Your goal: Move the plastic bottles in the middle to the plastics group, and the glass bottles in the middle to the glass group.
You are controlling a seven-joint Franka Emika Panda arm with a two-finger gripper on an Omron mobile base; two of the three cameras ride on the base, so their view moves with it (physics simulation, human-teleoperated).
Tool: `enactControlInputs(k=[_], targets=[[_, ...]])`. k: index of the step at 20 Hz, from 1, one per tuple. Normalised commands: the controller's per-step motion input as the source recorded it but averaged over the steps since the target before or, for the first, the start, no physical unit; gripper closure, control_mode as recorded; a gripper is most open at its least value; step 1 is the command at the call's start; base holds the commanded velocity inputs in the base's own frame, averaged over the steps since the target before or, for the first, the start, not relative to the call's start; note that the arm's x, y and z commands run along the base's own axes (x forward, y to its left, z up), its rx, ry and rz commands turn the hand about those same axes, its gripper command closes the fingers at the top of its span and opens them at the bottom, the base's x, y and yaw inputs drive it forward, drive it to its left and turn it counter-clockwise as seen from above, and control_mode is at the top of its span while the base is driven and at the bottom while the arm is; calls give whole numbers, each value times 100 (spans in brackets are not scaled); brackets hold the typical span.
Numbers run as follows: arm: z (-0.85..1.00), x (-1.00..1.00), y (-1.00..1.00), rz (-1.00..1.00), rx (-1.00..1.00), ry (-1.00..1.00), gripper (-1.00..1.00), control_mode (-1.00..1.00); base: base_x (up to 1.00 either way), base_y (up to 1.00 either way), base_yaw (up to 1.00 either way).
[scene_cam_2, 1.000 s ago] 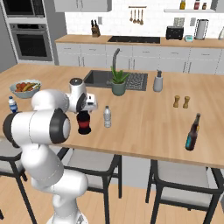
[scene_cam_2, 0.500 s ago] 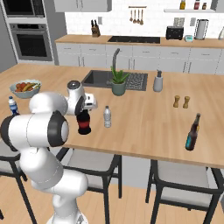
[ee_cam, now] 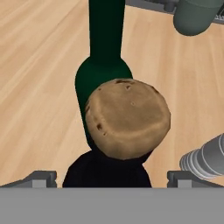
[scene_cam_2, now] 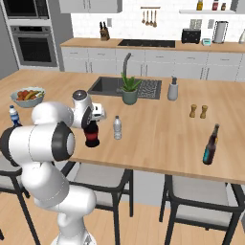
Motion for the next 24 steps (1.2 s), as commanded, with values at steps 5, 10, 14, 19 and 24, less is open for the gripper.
enactControlInputs(k=[5, 10, 14, 19, 24], targets=[[0, -1, 0, 0, 0, 0, 100, -100, 0, 0, 0], [0, 0, 0, 0, 0, 0, 100, -100, 0, 0, 0], [0, 0, 0, 0, 0, 0, 100, -100, 0, 0, 0], [8, -51, -2, -2, 0, -6, 100, -100, 0, 0, 0], [58, -99, -28, -10, 3, -21, 100, -100, 0, 0, 0]])
